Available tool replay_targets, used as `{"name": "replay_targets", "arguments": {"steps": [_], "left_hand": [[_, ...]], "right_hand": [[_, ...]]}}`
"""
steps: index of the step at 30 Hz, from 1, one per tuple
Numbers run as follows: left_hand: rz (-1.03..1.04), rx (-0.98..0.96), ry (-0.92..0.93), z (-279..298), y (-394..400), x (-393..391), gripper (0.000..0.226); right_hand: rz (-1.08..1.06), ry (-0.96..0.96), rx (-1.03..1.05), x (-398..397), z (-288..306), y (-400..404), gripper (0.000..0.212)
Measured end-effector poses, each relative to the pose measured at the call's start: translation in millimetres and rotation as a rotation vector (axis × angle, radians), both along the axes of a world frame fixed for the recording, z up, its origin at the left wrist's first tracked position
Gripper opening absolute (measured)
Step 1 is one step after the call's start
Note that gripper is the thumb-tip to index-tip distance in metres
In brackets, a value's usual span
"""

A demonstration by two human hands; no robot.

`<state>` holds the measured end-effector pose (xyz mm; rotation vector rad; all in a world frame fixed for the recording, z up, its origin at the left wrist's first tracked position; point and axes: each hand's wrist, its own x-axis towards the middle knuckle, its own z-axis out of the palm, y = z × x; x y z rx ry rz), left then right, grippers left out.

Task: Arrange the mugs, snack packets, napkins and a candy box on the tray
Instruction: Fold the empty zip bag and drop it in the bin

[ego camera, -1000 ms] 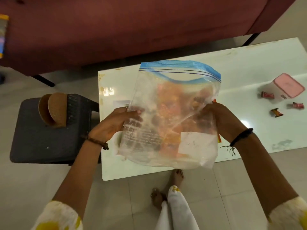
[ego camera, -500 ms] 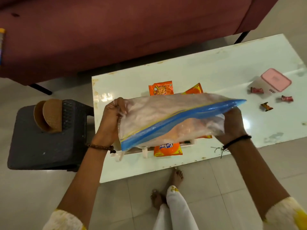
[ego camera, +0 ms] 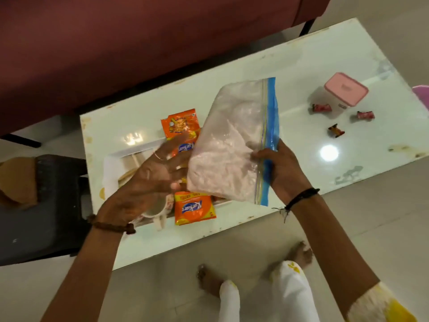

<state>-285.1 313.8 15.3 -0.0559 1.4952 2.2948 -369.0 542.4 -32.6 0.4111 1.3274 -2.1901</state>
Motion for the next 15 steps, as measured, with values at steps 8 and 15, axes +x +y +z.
{"name": "replay_targets", "arguments": {"steps": [8, 15], "left_hand": [[0.160, -0.403, -0.384, -23.7, 138.0, -92.9, 0.042], [0.312, -0.464, -0.206, -32.7, 261.4, -174.5, 0.039]], "right_hand": [[0.326, 0.118, 0.188, -55.7, 11.6, 129.4, 0.027], [0.093, 0.155, 0.360, -108.6, 24.1, 237.8, 0.031]]}}
